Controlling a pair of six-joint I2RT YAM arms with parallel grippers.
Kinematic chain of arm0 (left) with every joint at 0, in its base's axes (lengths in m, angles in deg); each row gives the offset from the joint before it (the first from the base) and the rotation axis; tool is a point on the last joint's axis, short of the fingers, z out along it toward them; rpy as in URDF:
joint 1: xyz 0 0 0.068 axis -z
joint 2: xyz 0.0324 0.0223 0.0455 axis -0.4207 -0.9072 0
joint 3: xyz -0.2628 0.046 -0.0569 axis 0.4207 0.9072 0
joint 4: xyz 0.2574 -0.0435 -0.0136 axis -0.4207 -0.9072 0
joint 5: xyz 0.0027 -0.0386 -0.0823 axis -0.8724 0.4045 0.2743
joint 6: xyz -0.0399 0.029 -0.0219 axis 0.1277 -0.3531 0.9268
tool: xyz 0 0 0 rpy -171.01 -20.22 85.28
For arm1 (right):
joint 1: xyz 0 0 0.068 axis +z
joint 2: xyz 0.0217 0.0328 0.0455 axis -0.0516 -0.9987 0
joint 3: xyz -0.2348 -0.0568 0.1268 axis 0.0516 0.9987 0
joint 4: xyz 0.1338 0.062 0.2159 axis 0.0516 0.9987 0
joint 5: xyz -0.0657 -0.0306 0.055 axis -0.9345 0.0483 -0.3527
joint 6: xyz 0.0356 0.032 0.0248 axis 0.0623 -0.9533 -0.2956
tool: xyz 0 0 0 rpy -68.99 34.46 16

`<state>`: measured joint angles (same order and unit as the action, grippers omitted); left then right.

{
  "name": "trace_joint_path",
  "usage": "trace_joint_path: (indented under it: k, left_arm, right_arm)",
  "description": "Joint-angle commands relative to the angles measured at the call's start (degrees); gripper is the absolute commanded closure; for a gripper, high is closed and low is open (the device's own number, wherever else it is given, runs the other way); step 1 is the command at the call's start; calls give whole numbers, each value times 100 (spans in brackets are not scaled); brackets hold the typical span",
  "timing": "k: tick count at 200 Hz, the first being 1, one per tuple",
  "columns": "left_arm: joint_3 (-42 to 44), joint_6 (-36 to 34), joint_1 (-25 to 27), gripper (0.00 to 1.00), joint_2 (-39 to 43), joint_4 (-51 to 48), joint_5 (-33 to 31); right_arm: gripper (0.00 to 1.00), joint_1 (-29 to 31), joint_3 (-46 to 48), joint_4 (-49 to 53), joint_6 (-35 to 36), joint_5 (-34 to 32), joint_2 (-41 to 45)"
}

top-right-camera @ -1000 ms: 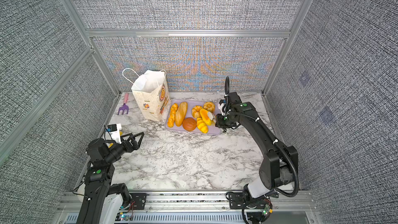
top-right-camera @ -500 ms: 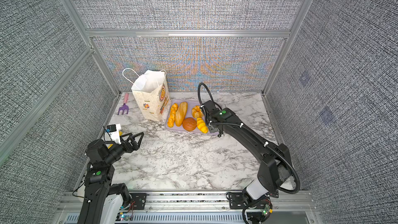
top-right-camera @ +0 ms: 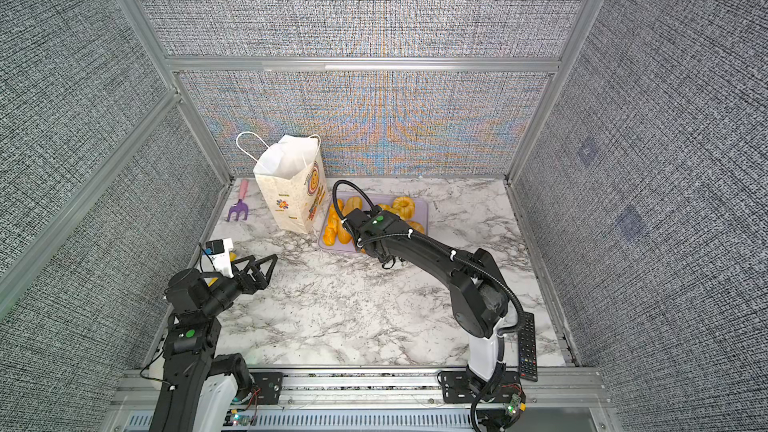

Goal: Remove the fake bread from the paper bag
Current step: 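Push the breads together on the tray with the right tongs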

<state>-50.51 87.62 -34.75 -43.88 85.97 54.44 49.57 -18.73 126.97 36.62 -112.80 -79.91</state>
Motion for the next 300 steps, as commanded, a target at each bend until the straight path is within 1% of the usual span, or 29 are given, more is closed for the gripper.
trace_joint_path:
  k: [1,9,22,51,86,114,135,153,187,203,218,235,255,300]
  left_arm:
    - [-9,20,-3,1,-20,134,30]
    - [-8,15,-1,1,-31,136,43]
    - [-8,22,2,1,-40,136,39]
    - [-4,31,2,1,-52,143,31]
    - [-1,34,1,1,-52,142,31]
    - [-6,33,1,1,-41,151,31]
    - [1,46,2,1,-56,151,39]
    - [1,41,5,1,-61,156,39]
    - [1,57,1,1,-68,161,33]
    - [9,63,-2,1,-83,173,37]
    - [5,59,-6,1,-106,169,39]
    - [6,59,-1,1,-110,160,39]
    - [4,59,2,1,-117,162,23]
    - [3,68,-4,1,-157,159,19]
  right_arm:
    - [79,70,-19,231,-250,54,-34]
    - [74,84,21,208,-286,148,-18]
    - [69,103,52,237,-369,210,23]
    - [62,103,101,139,-395,644,214]
    - [59,13,127,-73,-396,1363,459]
    - [59,-209,431,-659,-469,2212,967]
    - [59,-508,808,-1116,-524,2879,1377]
    - [61,-810,1160,-1478,-549,3449,1709]
    - [69,-1522,1940,-2183,-731,4424,2353]
    - [73,-1749,2186,-2389,-730,4703,2447]
    - [79,-1929,2333,-2434,-703,4932,2399]
    - [84,-1993,2444,-2489,-702,5062,2344]
    - [86,-1989,2606,-2616,-790,5145,2359]
    - [89,-1989,2876,-2449,-806,4914,2515]
